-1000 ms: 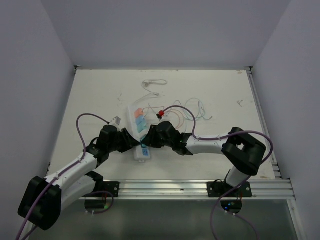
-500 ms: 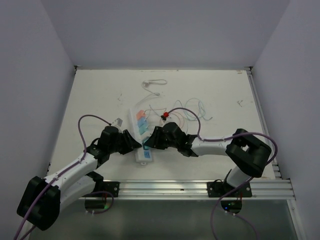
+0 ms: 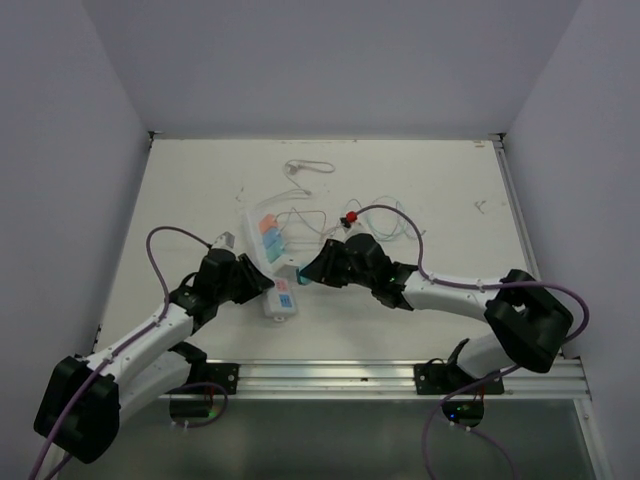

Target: Pull the plug off the socket

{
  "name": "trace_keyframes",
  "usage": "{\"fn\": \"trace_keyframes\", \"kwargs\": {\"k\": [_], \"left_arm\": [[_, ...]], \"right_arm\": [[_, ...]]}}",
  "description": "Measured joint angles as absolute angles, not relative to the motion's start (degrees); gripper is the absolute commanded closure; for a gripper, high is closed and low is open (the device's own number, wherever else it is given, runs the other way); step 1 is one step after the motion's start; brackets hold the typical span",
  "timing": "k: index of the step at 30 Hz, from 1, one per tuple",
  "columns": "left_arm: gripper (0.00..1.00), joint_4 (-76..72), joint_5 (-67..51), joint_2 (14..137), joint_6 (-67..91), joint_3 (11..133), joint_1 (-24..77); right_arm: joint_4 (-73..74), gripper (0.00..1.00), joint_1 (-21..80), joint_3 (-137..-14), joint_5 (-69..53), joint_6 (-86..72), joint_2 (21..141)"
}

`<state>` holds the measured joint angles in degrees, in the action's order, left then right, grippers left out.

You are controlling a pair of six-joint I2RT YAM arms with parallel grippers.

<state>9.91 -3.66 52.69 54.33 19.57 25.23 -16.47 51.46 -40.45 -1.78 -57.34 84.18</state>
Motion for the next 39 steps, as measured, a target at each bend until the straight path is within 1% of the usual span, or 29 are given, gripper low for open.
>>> {"fn": "trace_keyframes", "kwargs": {"k": [4, 9, 15, 18, 20, 24, 28, 37, 39], "left_arm": [[1.00, 9.9, -3.1, 53.3, 54.4, 20.1, 25.2], [1.00, 9.8, -3.1, 54.4, 54.3, 20.8, 25.2], [1.00, 9.2, -3.4, 56.9, 53.8, 22.2, 25.1], [1.00, 8.9, -3.7, 57.7, 53.2, 22.6, 25.1], [1.00, 8.5, -4.0, 58.0, 52.8, 22.7, 25.0], [1.00, 8.4, -4.3, 58.0, 52.3, 22.7, 24.8], [1.00, 8.3, -4.6, 57.6, 51.9, 22.6, 24.8], [1.00, 7.5, -5.6, 55.3, 51.4, 20.7, 24.8], [1.00, 7.5, -5.8, 54.7, 51.4, 20.3, 24.8]], "right_arm": [[-15.2, 1.00, 48.2, -38.2, -2.9, -56.7, 79.7], [-11.6, 1.00, 39.7, -35.4, -3.9, -54.3, 69.7], [-6.0, 1.00, 24.7, -33.5, -0.5, -51.5, 56.0], [-3.7, 1.00, 16.3, -31.5, 2.4, -51.5, 52.3], [-2.3, 1.00, 11.6, -30.2, 4.1, -52.2, 52.1], [-1.8, 1.00, 2.7, -27.1, 5.1, -55.5, 55.8], [-4.8, 1.00, -2.9, -24.4, 4.5, -58.4, 62.5], [-21.9, 1.00, -9.9, -24.9, -1.7, -61.0, 82.2], [-27.2, 0.97, -11.0, -26.7, -4.6, -61.5, 87.6]]}}
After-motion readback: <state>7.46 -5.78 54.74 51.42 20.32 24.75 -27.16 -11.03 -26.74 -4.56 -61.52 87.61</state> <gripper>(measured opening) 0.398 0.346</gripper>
